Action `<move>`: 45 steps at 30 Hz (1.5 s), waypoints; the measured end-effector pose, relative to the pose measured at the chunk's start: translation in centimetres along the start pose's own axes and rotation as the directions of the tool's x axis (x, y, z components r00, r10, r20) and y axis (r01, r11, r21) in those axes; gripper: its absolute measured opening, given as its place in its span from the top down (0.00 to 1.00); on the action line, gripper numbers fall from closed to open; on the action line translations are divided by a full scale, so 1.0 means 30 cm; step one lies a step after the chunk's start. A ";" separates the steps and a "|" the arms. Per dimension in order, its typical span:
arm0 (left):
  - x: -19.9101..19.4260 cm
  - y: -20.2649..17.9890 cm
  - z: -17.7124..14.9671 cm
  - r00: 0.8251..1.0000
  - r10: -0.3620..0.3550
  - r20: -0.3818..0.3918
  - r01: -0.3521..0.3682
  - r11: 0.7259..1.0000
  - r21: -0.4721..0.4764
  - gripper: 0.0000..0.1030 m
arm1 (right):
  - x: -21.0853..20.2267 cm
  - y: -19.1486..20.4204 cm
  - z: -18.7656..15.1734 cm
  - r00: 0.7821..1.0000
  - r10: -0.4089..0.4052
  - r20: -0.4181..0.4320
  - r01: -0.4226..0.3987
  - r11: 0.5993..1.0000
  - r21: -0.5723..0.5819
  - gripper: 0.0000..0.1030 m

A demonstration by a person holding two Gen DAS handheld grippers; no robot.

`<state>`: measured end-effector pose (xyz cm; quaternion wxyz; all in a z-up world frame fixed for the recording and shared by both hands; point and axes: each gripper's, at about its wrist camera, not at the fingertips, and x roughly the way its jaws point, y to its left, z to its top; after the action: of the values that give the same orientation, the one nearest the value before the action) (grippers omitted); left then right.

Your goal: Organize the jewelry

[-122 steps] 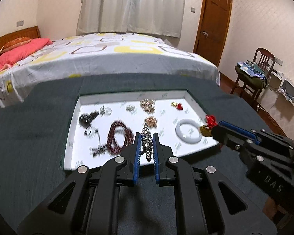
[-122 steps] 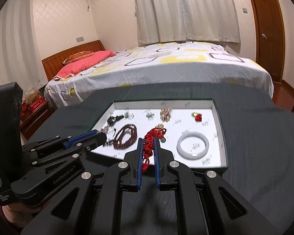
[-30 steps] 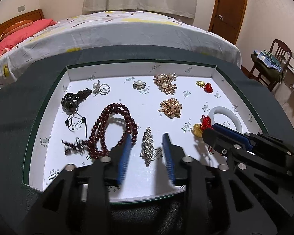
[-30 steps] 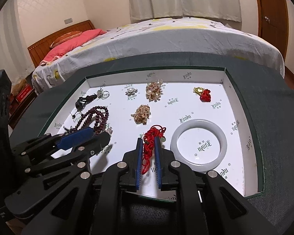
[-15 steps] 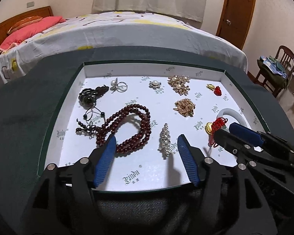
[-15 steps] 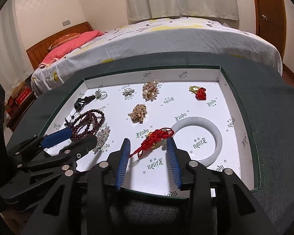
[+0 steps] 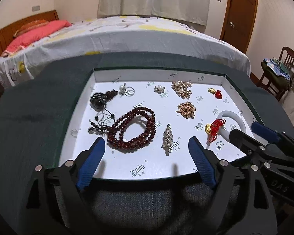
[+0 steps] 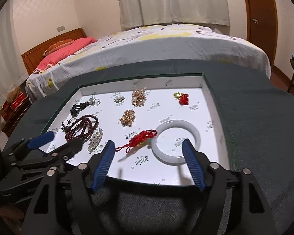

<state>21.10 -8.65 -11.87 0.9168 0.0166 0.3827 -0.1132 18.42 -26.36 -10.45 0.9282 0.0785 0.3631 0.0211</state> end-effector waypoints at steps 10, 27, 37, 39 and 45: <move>-0.146 -0.002 -0.009 0.996 0.073 0.056 -0.073 0.997 0.008 0.09 | -0.120 0.004 -0.023 0.997 -0.063 0.044 0.063 0.998 -0.005 0.25; -0.596 0.037 -0.039 0.970 0.127 0.206 -0.121 0.992 -0.042 0.04 | -0.524 0.123 -0.018 0.980 -0.043 0.195 0.059 0.995 -0.076 0.22; -0.813 0.010 -0.073 0.951 0.130 0.280 -0.123 0.991 -0.042 0.04 | -0.709 0.157 -0.031 0.961 -0.028 0.275 0.061 0.992 -0.113 0.20; -0.841 0.013 -0.082 0.947 0.136 0.291 -0.127 0.991 -0.049 0.04 | -0.730 0.161 -0.037 0.958 -0.030 0.284 0.065 0.991 -0.114 0.20; -0.881 0.027 -0.100 0.942 0.145 0.304 -0.128 0.989 -0.076 0.04 | -0.769 0.173 -0.052 0.952 -0.034 0.304 0.074 0.990 -0.119 0.20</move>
<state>1.17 -2.36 4.60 0.9710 -0.0001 0.2355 -0.0402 0.51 -23.24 4.73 0.9760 0.0108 0.2172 0.0067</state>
